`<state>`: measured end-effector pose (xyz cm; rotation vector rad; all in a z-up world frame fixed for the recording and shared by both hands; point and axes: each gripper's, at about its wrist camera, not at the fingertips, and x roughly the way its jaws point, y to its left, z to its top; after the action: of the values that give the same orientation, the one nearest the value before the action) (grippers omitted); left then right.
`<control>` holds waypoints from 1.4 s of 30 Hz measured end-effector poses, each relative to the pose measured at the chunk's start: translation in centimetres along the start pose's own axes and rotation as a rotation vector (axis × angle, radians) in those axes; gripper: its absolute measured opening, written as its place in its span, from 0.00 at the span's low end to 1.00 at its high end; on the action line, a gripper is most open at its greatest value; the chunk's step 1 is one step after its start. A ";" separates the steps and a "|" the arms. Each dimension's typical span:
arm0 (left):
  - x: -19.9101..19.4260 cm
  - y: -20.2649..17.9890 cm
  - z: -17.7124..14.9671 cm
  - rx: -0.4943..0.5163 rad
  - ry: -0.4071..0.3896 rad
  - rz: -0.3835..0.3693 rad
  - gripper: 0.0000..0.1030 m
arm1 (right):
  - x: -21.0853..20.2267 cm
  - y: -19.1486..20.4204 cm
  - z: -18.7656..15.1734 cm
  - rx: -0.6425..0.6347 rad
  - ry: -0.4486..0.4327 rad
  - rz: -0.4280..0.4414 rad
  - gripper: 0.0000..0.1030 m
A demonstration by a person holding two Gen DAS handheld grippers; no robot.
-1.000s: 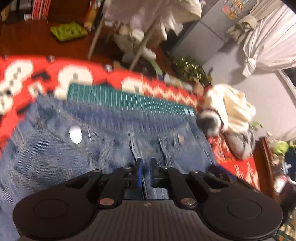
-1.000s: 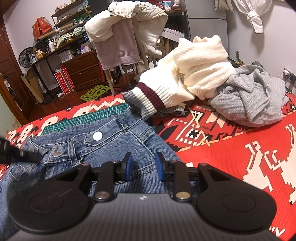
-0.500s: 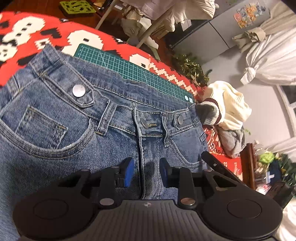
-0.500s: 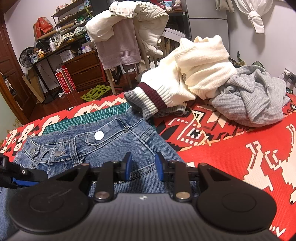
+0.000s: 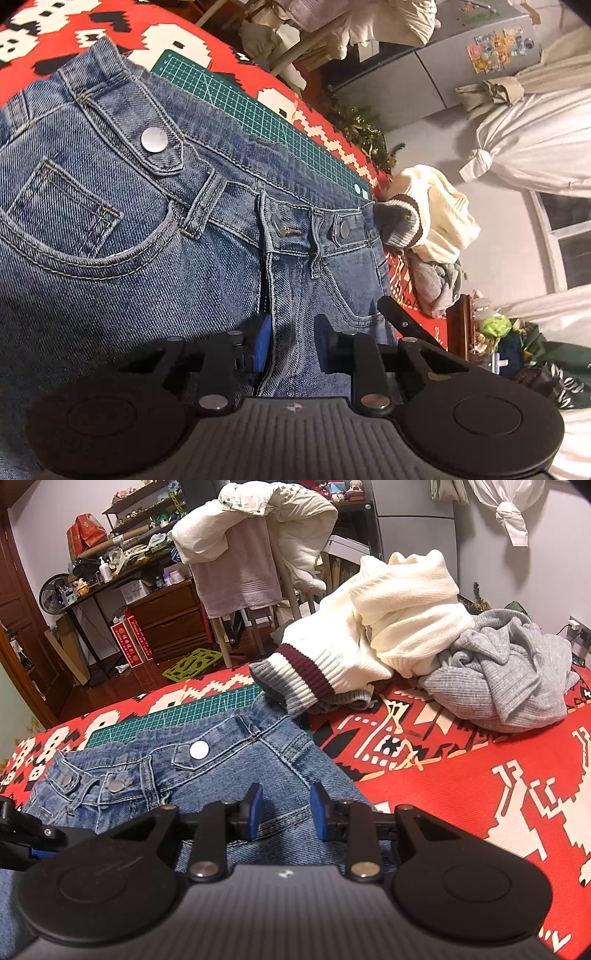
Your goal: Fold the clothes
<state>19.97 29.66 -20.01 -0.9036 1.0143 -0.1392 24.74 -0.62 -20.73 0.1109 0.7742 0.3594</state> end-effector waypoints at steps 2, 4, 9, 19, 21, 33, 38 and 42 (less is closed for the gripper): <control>0.0 -0.1 -0.1 0.010 -0.005 0.025 0.10 | 0.0 0.0 0.0 0.000 0.000 0.001 0.30; 0.1 -0.4 -0.3 0.031 -0.014 0.060 0.10 | 0.0 0.0 0.0 0.001 0.000 0.001 0.30; 0.0 -0.7 -0.6 0.061 -0.041 0.083 0.09 | 0.0 0.0 0.0 0.001 0.000 0.001 0.30; 0.5 -5.4 -2.4 0.290 -0.106 0.342 0.06 | 0.0 0.0 0.0 0.003 0.001 0.002 0.31; 1.0 -6.2 -2.8 0.336 -0.108 0.396 0.06 | -0.1 -0.1 0.0 0.005 0.000 0.003 0.31; 1.6 -7.3 -1.7 0.285 -0.038 0.488 0.06 | -0.3 -0.2 0.1 0.016 -0.002 0.008 0.31; 1.5 -6.8 -1.6 0.277 -0.029 0.477 0.06 | -0.3 -0.2 0.1 0.018 -0.003 0.008 0.31; 1.2 -6.9 -1.7 0.283 -0.029 0.479 0.06 | -0.3 -0.2 0.1 0.020 -0.002 0.009 0.31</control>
<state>21.33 23.68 -16.32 -0.3896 1.1246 0.1320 24.65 -0.96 -20.49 0.1339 0.7753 0.3600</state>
